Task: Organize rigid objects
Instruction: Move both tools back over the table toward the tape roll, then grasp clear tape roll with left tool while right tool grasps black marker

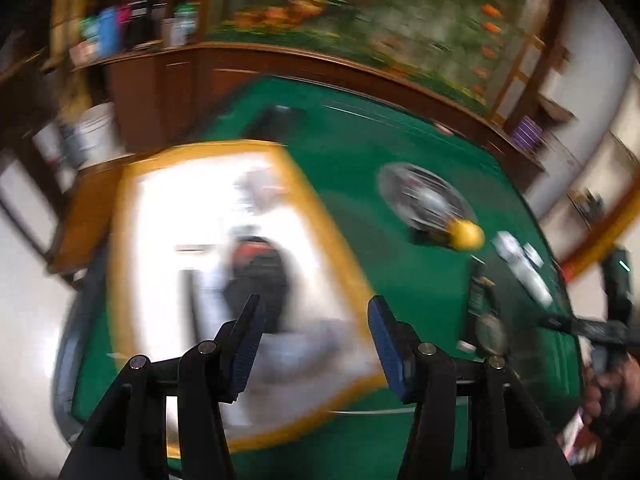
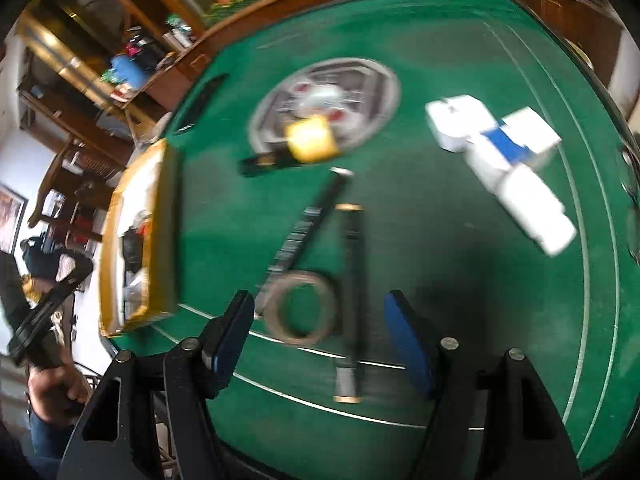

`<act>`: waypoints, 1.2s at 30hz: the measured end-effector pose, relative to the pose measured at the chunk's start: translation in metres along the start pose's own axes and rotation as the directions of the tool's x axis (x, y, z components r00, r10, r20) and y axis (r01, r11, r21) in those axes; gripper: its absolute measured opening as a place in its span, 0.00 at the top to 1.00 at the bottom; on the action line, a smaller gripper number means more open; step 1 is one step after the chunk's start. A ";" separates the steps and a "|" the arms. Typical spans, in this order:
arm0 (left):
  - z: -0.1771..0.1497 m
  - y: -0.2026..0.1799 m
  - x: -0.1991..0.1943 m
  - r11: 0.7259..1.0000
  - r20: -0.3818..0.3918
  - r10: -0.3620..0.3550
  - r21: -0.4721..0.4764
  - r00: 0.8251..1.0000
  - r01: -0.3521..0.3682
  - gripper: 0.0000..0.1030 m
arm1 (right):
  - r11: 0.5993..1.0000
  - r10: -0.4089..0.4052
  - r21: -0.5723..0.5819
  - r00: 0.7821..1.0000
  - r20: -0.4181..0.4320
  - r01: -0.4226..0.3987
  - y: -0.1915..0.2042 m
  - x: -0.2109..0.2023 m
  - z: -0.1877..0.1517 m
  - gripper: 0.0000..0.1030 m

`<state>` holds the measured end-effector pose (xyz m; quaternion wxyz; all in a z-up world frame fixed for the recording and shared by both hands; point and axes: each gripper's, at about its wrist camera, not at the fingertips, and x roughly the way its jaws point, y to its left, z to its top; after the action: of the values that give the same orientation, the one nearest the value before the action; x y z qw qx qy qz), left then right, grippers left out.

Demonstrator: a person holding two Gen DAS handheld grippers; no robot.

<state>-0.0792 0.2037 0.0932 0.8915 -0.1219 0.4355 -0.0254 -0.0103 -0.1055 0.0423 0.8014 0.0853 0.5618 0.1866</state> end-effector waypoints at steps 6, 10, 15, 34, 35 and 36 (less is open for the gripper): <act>-0.021 -0.094 0.027 0.972 -0.132 -0.158 0.155 0.979 0.178 0.45 | 0.998 -0.015 -0.062 0.998 -0.061 0.011 -0.020 0.016 0.010 0.39; -0.043 -0.141 0.039 0.940 -0.213 -0.166 0.260 0.963 0.219 0.44 | 0.992 -0.041 -0.120 0.996 -0.080 0.031 -0.020 0.032 0.022 0.39; -0.056 -0.162 0.049 0.915 -0.282 -0.178 0.305 0.943 0.264 0.41 | 0.973 -0.087 -0.221 0.991 -0.104 0.062 -0.004 0.053 0.032 0.44; -0.044 -0.181 0.122 0.939 -0.353 -0.146 0.244 0.924 0.242 0.41 | 0.968 -0.148 -0.218 0.984 -0.098 0.124 -0.051 0.029 0.014 0.86; -0.040 -0.185 0.128 0.939 -0.348 -0.122 0.263 0.929 0.222 0.41 | 0.966 -0.153 -0.226 0.983 -0.097 0.128 -0.050 0.028 0.013 0.86; -0.037 -0.187 0.131 0.938 -0.338 -0.106 0.279 0.935 0.207 0.41 | 0.964 -0.156 -0.231 0.983 -0.097 0.130 -0.049 0.028 0.012 0.86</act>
<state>-0.0151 -0.0050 0.0152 0.8127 -0.0097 0.5526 -0.1846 0.0198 -0.1386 0.0051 0.7838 -0.0571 0.5869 0.1950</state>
